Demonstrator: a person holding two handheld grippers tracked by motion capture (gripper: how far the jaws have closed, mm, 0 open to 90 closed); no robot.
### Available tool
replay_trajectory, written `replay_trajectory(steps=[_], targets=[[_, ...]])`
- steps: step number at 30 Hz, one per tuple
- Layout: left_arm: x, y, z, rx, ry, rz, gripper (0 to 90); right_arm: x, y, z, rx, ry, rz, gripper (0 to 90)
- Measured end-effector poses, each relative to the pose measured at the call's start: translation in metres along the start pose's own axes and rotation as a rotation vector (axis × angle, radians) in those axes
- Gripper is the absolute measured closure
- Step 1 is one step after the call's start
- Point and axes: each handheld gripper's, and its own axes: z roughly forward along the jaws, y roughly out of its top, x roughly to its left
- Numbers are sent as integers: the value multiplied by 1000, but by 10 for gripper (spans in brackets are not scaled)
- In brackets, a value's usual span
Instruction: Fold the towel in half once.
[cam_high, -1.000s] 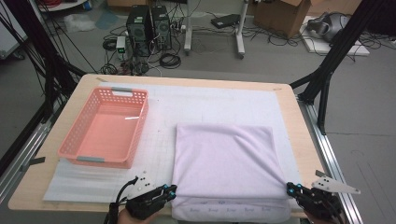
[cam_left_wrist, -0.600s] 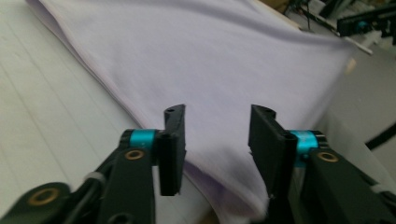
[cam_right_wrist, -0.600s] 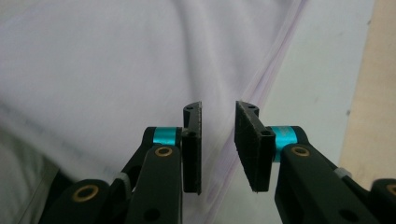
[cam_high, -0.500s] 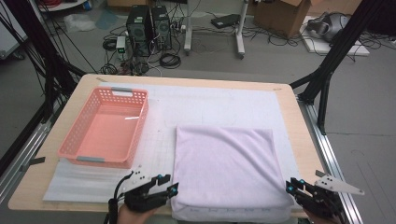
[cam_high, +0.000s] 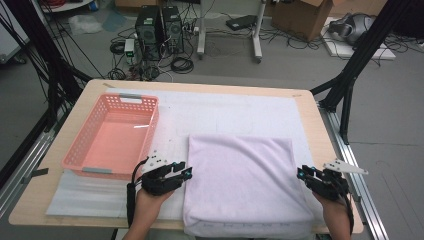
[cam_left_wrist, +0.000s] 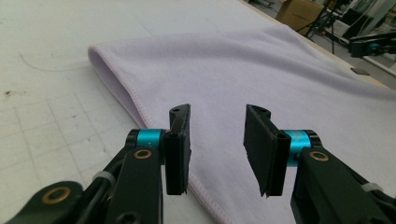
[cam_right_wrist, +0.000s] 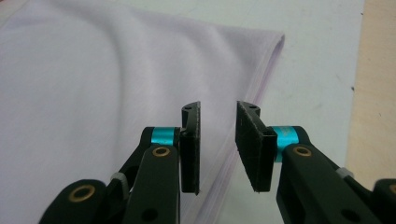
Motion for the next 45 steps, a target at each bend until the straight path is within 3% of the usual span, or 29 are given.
replay_trajectory(steps=[4, 9, 11, 13, 15, 18, 21, 23, 26, 28, 30, 35, 37, 40, 43, 45], targets=[[9, 6, 13, 7, -21, 4, 590, -8, 15, 36, 28, 53, -34, 791], [16, 8, 24, 1, -15, 23, 582, -16, 36, 80, 98, -10, -93, 808], [21, 9, 28, 28, -2, 16, 561, -21, 44, 93, 124, -51, -103, 834], [23, 12, 31, 43, 2, 15, 542, -27, 48, 102, 118, -70, -86, 866], [25, 15, 33, 30, 4, 13, 528, -33, 49, 107, 109, -127, -94, 895], [28, 17, 38, 34, 13, 7, 506, -41, 50, 107, 98, -170, -59, 897], [32, 16, 45, 32, 41, -6, 470, -41, 51, 105, 106, -169, -46, 877], [37, 14, 50, 52, 72, -12, 456, -42, 52, 98, 90, -144, -19, 763], [43, 16, 54, 84, 105, -75, 438, -45, 52, 85, 66, -117, 14, 633], [43, 19, 57, 102, 141, -41, 424, -44, 52, 79, 66, -101, 19, 561], [44, 23, 60, 116, 141, -45, 412, -40, 49, 72, 81, -88, 9, 515], [47, 29, 73, 151, 196, -21, 372, -31, 39, 65, 125, -39, 2, 436], [47, 27, 79, 165, 203, -12, 366, -28, 36, 67, 148, -27, -5, 433], [43, 29, 84, 202, 217, 35, 372, -21, 31, 72, 190, -45, -48, 436], [37, 28, 86, 214, 255, 82, 425, -18, 29, 72, 178, -60, -27, 457], [37, 28, 86, 212, 256, 85, 488, -18, 28, 71, 175, -64, -4, 494]])
